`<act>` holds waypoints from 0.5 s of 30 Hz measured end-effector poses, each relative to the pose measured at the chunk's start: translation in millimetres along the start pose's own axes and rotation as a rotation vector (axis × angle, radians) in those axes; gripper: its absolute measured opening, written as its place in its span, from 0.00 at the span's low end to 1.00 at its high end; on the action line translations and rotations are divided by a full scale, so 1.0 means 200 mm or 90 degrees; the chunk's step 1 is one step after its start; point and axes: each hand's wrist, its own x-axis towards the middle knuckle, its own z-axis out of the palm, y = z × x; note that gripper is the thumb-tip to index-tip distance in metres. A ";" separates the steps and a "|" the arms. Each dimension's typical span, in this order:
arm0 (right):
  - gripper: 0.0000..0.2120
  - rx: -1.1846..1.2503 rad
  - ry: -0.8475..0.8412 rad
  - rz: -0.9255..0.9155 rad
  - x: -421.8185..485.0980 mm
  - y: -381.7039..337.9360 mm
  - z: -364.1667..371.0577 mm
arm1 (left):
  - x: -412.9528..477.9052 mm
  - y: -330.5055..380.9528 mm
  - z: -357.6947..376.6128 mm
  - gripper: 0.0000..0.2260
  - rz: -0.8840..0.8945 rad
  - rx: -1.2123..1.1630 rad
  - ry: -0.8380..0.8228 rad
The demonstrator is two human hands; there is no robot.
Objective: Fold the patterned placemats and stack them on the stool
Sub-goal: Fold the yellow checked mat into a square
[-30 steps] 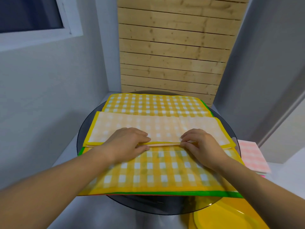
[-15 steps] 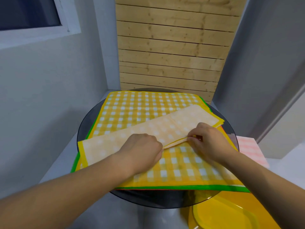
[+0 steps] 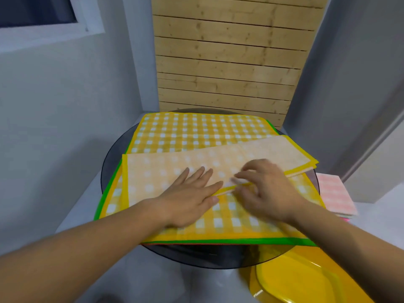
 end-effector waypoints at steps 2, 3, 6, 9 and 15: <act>0.29 0.083 -0.136 -0.018 -0.03 -0.10 0.06 | 0.00 0.01 0.01 0.27 -0.008 0.018 0.004; 0.31 0.090 -0.196 -0.018 -0.04 -0.12 0.08 | 0.00 0.01 0.02 0.28 -0.011 0.026 0.005; 0.29 0.090 -0.248 0.003 -0.07 -0.09 0.09 | 0.01 -0.01 0.04 0.27 0.001 0.065 0.002; 0.29 0.088 -0.251 0.078 -0.07 0.10 0.05 | 0.00 -0.02 0.04 0.25 0.028 0.082 0.000; 0.30 -0.005 -0.251 0.258 -0.10 0.39 -0.01 | -0.01 0.00 0.02 0.24 0.029 0.080 -0.007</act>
